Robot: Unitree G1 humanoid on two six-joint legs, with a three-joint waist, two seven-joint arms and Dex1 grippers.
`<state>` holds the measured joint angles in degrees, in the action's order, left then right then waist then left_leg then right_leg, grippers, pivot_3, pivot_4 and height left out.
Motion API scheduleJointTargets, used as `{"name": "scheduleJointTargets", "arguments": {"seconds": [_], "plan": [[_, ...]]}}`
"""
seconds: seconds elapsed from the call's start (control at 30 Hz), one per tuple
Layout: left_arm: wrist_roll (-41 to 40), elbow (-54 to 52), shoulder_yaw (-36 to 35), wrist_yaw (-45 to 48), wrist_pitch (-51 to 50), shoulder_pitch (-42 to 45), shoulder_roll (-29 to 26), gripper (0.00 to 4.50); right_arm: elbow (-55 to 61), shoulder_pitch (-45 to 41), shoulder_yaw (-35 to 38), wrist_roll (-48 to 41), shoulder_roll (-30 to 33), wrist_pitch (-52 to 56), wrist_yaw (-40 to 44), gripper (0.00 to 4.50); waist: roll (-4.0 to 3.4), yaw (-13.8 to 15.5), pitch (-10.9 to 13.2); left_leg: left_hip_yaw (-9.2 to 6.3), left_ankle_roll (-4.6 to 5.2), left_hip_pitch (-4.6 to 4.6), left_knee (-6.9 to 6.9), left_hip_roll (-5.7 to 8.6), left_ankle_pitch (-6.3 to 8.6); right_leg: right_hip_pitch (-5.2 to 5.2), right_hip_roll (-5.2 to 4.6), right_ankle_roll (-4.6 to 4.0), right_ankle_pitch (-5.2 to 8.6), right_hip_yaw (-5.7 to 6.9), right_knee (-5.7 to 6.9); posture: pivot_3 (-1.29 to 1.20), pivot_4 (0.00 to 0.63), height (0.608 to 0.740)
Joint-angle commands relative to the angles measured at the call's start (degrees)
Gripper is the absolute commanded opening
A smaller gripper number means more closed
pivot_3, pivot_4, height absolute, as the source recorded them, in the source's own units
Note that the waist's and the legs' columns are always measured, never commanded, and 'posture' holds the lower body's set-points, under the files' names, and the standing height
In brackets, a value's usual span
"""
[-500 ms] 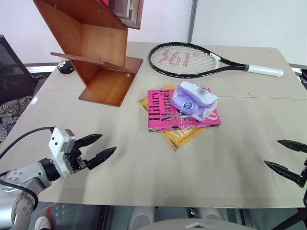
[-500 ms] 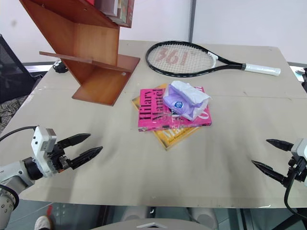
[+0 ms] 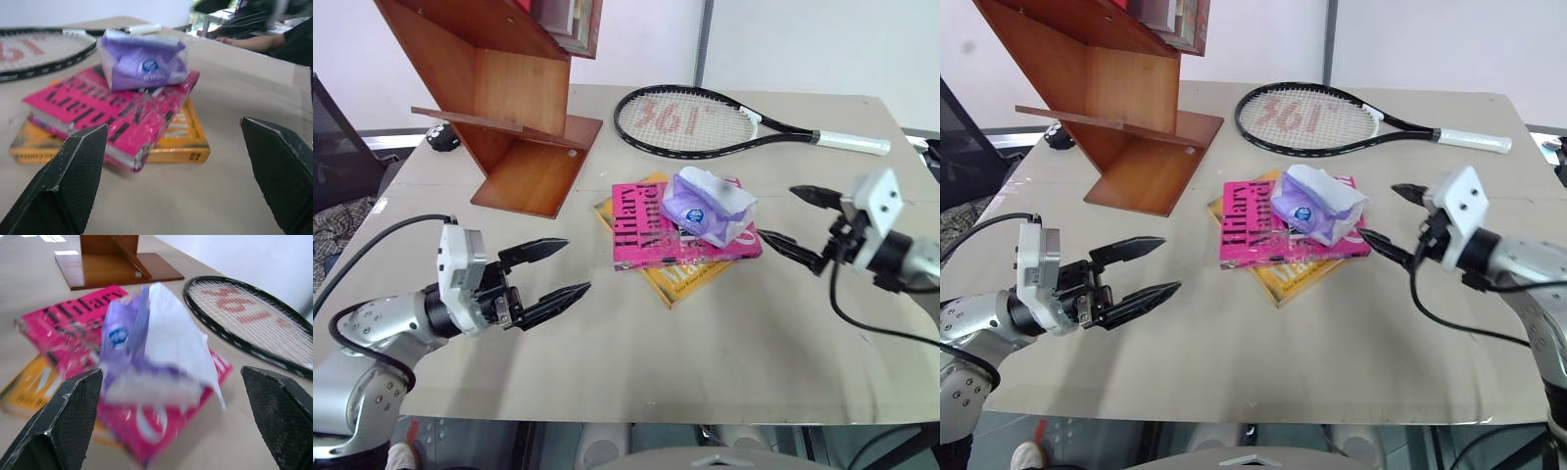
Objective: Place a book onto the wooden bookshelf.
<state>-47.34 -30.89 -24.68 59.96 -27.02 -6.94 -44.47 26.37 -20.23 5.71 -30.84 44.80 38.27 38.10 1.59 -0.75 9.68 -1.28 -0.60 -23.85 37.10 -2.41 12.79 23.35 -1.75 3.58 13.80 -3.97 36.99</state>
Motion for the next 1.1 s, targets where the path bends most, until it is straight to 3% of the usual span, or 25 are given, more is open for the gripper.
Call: {"name": "scheduleJointTargets", "arguments": {"seconds": [0.03, 0.2, 0.3, 0.4, 0.43, 0.57, 0.6, 0.8, 0.93, 1.1], "plan": [[-1.61, -2.59, -0.54, 0.0, 0.55, 1.12, -0.88, 4.45, -3.79, -5.48, -7.7, 4.46, 0.0, 1.74, 1.23, 4.5, 0.0, -0.01, 0.0, -0.01, 0.0, -0.01, -0.03, 0.0, 0.0, 0.0, 0.0, 0.0, 0.0, 0.0, -0.01, 0.0, 0.15, 0.74], [-1.39, -4.7, -0.6, 0.57, 1.04, -0.6, -1.0, 4.45, -16.9, -14.54, -16.26, 10.18, -4.72, 3.77, 1.35, 4.5, -0.01, -0.25, 0.01, 0.01, 0.0, -0.01, -0.05, 0.0, 0.0, 0.03, 0.0, 0.01, 0.0, 0.0, -0.01, 0.0, 0.15, 0.74], [-1.61, -5.6, -0.84, 0.71, 1.31, -1.35, -0.86, 4.5, -22.22, -16.15, -17.01, 12.18, -5.43, 1.86, 2.66, 3.72, -0.02, -0.09, 0.03, 0.03, 0.0, 0.0, -0.03, 0.0, 0.0, 0.04, -0.01, 0.01, -0.01, 0.0, 0.0, 0.0, 0.15, 0.74], [-1.8, -6.14, -1.24, 0.74, 1.65, -1.97, -0.61, 4.5, -22.53, -15.96, -14.59, 10.82, -4.93, 2.12, 4.81, 2.41, -0.01, -0.01, 0.03, 0.01, 0.0, 0.0, -0.01, 0.0, 0.0, 0.03, 0.0, 0.01, -0.01, 0.0, 0.01, 0.0, 0.15, 0.74], [-1.93, -6.58, -1.21, 0.54, 1.75, -2.28, -0.33, 4.5, -20.43, -14.79, -12.15, 8.49, -4.62, 3.1, 5.64, 2.13, -0.01, 0.02, 0.03, 0.01, 0.0, 0.0, -0.01, 0.0, 0.0, 0.01, 0.0, 0.01, -0.01, 0.0, 0.01, 0.0, 0.15, 0.74], [-2.5, -7.93, 0.83, -0.98, 2.0, -1.74, 1.0, 4.5, -14.36, -9.96, -2.32, 1.88, -4.27, 5.43, 5.97, 0.33, -0.01, 0.08, 0.03, 0.0, 0.01, -0.02, 0.0, 0.01, 0.0, -0.01, -0.01, 0.02, -0.01, 0.01, 0.0, 0.0, 0.15, 0.74], [-2.66, -8.27, 1.78, -1.41, 1.86, -1.01, 1.17, 4.5, -13.39, -8.31, 0.24, 0.92, -3.84, 6.15, 5.38, 0.16, -0.01, 0.02, 0.03, -0.01, 0.01, -0.02, -0.02, 0.01, 0.0, -0.01, -0.01, 0.02, -0.01, 0.01, 0.01, 0.0, 0.15, 0.74], [-6.5, -9.44, 8.87, -6.42, -1.35, 8.83, 2.57, 4.5, -7.95, 6.83, 18.32, 0.24, 1.83, 9.97, 0.9, 0.16, -0.02, 0.87, 0.03, -0.08, 0.01, -0.02, 0.06, 0.04, 0.0, -0.07, 0.01, 0.18, -0.09, 0.05, 0.04, 0.0, 0.15, 0.74], [-7.28, -6.61, 15.19, -10.14, -3.59, 18.5, 5.61, 4.5, -11.86, 14.82, 21.31, 7.08, 3.7, 5.22, -2.77, 0.16, -0.02, 0.29, 0.01, -0.03, 0.01, 0.04, 0.12, 0.05, 0.0, -0.12, 0.02, 0.18, -0.09, 0.0, 0.04, 0.0, 0.15, 0.74], [-5.92, -2.15, 20.0, -9.68, -4.4, 25.3, 8.36, 4.5, -20.92, 14.96, 19.1, 12.06, 3.36, -0.76, -4.91, 0.16, -0.12, -1.23, -0.03, -0.02, 0.02, 0.17, 0.19, 0.05, -0.01, -0.19, 0.1, 0.2, -0.12, -0.11, 0.11, 0.0, 0.15, 0.74]]}}
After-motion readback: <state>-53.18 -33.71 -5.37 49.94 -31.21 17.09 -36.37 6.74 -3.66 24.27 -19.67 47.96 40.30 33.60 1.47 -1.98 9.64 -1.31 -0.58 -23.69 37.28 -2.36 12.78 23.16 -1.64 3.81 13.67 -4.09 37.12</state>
